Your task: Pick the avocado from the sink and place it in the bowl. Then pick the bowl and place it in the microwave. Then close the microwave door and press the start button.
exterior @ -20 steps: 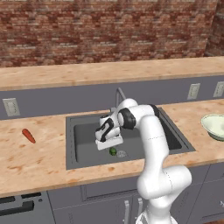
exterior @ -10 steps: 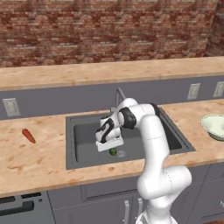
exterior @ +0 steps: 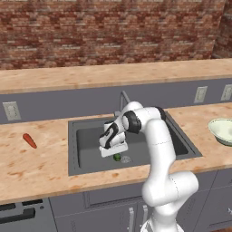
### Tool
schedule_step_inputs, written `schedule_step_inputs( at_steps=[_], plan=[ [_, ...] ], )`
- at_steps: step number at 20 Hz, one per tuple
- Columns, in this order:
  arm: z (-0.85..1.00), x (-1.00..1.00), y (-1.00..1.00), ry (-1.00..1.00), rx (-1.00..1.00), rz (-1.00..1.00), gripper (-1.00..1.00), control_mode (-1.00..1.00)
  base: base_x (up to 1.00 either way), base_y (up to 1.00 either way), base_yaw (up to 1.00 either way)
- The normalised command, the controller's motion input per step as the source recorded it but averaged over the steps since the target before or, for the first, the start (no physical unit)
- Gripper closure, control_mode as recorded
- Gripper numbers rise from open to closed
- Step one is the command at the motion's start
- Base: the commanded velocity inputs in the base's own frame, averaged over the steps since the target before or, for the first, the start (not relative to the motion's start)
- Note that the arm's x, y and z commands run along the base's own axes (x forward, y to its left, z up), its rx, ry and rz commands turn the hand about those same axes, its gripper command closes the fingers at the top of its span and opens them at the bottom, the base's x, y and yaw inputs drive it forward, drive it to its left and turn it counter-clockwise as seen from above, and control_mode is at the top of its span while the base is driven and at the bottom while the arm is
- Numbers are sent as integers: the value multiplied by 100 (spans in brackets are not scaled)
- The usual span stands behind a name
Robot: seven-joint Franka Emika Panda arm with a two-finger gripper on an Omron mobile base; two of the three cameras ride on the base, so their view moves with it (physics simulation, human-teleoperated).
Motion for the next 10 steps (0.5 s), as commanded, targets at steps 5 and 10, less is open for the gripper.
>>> schedule_step_inputs(
  at_steps=[5, 10],
  plan=[
    [0, -2, 0, 0, 0, 0, 100, -100, 0, 0, 0],
    [32, -11, 0, -2, 0, 0, 100, -100, 0, 0, 0]
  ],
)
